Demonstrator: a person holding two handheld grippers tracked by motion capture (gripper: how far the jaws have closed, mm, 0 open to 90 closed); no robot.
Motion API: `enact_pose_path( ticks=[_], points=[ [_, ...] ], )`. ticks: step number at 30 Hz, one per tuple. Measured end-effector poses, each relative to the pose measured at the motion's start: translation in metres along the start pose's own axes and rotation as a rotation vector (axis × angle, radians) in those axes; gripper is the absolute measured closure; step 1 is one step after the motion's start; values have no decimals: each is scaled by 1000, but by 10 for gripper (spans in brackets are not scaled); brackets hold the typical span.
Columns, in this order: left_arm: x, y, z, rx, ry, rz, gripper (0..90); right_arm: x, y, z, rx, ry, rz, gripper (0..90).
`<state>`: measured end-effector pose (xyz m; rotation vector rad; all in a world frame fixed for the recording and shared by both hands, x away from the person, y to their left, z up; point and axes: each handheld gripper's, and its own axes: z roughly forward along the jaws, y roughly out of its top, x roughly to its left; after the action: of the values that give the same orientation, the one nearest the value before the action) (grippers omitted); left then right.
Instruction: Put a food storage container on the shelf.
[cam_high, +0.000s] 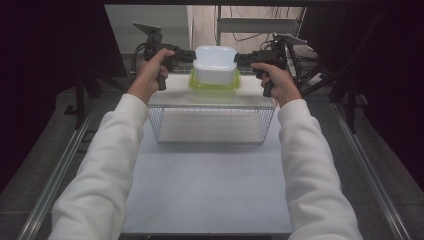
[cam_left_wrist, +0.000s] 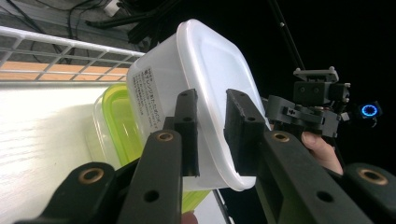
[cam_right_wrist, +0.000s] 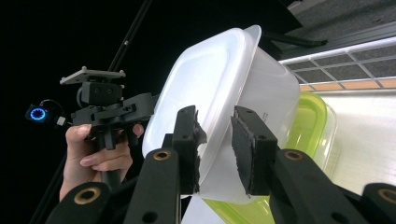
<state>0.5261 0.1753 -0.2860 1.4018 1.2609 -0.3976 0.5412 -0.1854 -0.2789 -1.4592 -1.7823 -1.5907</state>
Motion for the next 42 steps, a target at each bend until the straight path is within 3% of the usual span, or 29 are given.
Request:
enact_pose_path(
  ticks=[5, 7, 10, 13, 16, 19, 22, 24, 27, 31, 34, 42],
  points=[
    [-1, -1, 0, -8, 9, 11, 752, 0, 0, 0, -1, -2, -6, 701],
    [-2, -1, 1, -13, 8, 36, 743, 1, 0, 0, -3, -7, -14, 688],
    [-2, 0, -2, -36, 18, 65, 673, 4, -1, -2, -13, -21, -49, 585],
    [-4, -1, -9, -53, 47, 112, 538, 7, 0, -8, -36, -47, -101, 528],
    [-10, -6, -16, -59, 73, 190, 459, 11, -3, -14, -37, -66, -164, 483],
    [-16, -14, -25, -89, 93, 238, 386, 18, -10, -20, -35, -92, -239, 442],
    [-24, -32, -36, -147, 116, 313, 365, 30, -21, -28, -43, -153, -346, 433],
    [-28, -46, -42, -137, 141, 377, 354, 37, -29, -35, -40, -151, -388, 429],
    [-31, -68, -54, -123, 177, 440, 337, 42, -46, -48, -35, -163, -453, 421],
    [-27, -94, -66, -93, 187, 464, 320, 40, -72, -65, -37, -180, -513, 399],
    [-23, -116, -73, -66, 188, 482, 299, 37, -89, -76, -34, -220, -558, 384],
    [-1, -187, -83, 3, 201, 513, 274, 18, -157, -98, -28, -198, -635, 353]
  ],
)
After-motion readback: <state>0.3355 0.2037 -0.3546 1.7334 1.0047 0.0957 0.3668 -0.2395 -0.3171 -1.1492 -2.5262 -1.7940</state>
